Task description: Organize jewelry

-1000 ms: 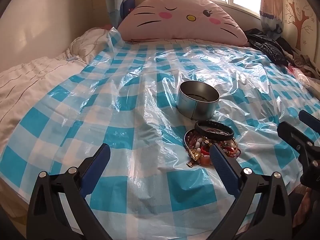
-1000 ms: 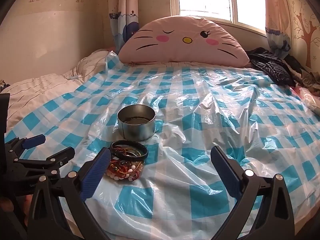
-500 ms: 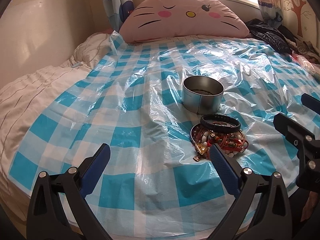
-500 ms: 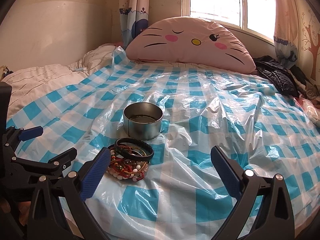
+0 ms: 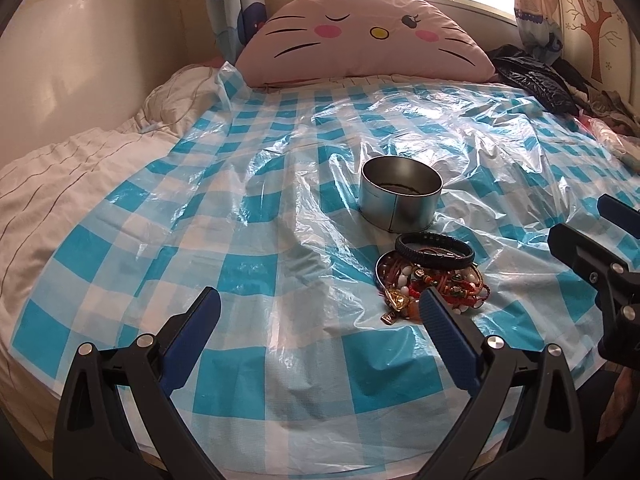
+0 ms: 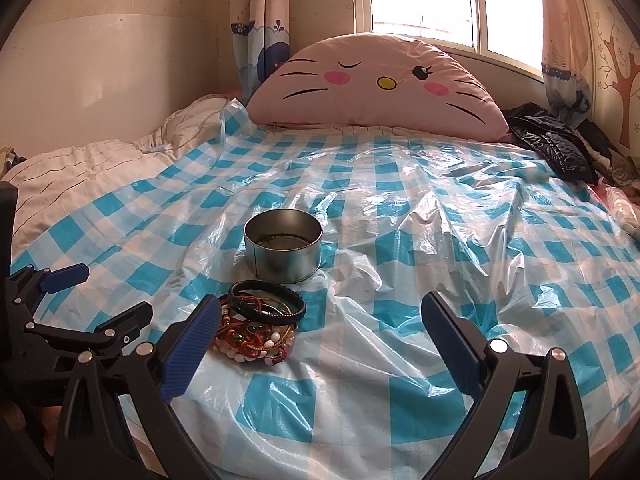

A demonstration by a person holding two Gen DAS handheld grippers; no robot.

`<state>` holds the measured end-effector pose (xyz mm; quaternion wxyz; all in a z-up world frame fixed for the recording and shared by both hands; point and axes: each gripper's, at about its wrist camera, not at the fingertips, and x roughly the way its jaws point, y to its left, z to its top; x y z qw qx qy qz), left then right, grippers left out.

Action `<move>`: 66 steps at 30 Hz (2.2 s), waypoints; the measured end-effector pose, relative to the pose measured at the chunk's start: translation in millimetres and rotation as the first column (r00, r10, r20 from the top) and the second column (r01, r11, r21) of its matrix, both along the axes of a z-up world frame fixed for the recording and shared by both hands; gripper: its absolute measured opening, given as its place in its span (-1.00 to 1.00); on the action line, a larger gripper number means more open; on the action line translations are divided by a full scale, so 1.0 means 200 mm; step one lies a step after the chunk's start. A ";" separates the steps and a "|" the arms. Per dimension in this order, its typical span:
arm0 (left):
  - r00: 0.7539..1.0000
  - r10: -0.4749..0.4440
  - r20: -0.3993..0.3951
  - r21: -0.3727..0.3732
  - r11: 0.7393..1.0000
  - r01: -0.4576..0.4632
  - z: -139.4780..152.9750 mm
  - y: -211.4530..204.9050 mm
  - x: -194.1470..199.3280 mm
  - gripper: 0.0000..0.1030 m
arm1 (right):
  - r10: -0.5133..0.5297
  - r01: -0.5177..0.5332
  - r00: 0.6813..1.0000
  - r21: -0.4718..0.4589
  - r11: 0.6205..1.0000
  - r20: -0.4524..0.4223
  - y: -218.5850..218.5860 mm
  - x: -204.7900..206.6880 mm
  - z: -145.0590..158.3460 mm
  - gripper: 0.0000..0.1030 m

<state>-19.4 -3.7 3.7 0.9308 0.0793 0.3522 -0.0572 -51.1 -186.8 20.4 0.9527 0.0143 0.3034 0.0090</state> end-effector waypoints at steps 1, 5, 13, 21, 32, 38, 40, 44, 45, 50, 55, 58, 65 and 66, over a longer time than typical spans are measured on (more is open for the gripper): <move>1.000 0.001 0.000 -0.001 1.000 -0.001 0.00 0.00 0.00 0.86 | 0.000 0.000 1.000 0.000 1.000 0.001 0.00 0.00 0.00 0.86; 1.000 0.001 0.001 0.000 1.000 -0.001 0.00 -0.01 0.00 0.85 | 0.000 0.000 1.000 -0.001 1.000 0.007 0.00 0.00 0.00 0.86; 1.000 -0.001 0.002 -0.002 1.000 0.001 0.00 -0.01 0.00 0.85 | 0.011 -0.010 1.000 0.052 0.999 -0.023 -0.03 0.02 0.00 0.86; 1.000 -0.002 0.001 -0.001 1.000 0.002 0.00 -0.02 0.00 0.86 | 0.043 -0.042 0.999 0.049 0.998 -0.017 -0.01 0.06 -0.02 0.86; 0.994 -0.100 -0.040 -0.108 0.990 0.095 0.00 -0.05 0.05 0.85 | -0.122 0.116 0.989 0.074 0.991 0.087 -0.14 -0.04 0.05 0.86; 0.983 -0.156 -0.099 -0.166 0.976 0.138 -0.05 -0.12 0.22 0.85 | -0.131 0.124 0.990 0.114 0.986 0.056 -0.19 -0.01 0.03 0.86; 0.978 -0.167 -0.124 -0.180 0.973 0.144 -0.07 -0.16 0.28 0.82 | -0.126 0.119 0.991 0.113 0.986 0.053 -0.18 -0.01 0.02 0.86; 0.969 -0.180 -0.172 -0.161 0.975 0.153 -0.13 -0.25 0.41 0.65 | -0.125 0.117 0.991 0.141 0.983 0.048 -0.20 -0.01 0.01 0.86; 0.966 -0.180 -0.186 -0.158 0.976 0.152 -0.15 -0.27 0.44 0.57 | -0.126 0.118 0.991 0.150 0.982 0.050 -0.21 -0.01 0.01 0.86; 0.945 -0.177 -0.274 -0.115 0.982 0.151 -0.25 -0.35 0.59 0.16 | -0.131 0.118 0.990 0.195 0.974 0.051 -0.24 -0.02 0.01 0.86; 0.917 -0.205 -0.343 -0.118 0.978 0.175 -0.34 -0.40 0.66 -0.51 | -0.127 0.113 0.991 0.217 0.970 0.052 -0.26 -0.02 0.00 0.86; 0.922 -0.208 -0.327 -0.128 0.976 0.175 -0.33 -0.40 0.66 -0.72 | -0.125 0.111 0.991 0.227 0.967 0.046 -0.27 -0.01 0.00 0.86; 0.948 -0.176 -0.265 -0.317 0.945 0.087 -0.25 -0.20 0.64 -0.81 | -0.092 0.087 0.996 0.227 0.970 0.008 -0.25 0.02 -0.02 0.86; 0.951 -0.168 -0.259 -0.324 0.943 0.078 -0.24 -0.17 0.64 -0.81 | -0.077 0.076 0.997 0.217 0.973 -0.004 -0.24 0.03 -0.03 0.86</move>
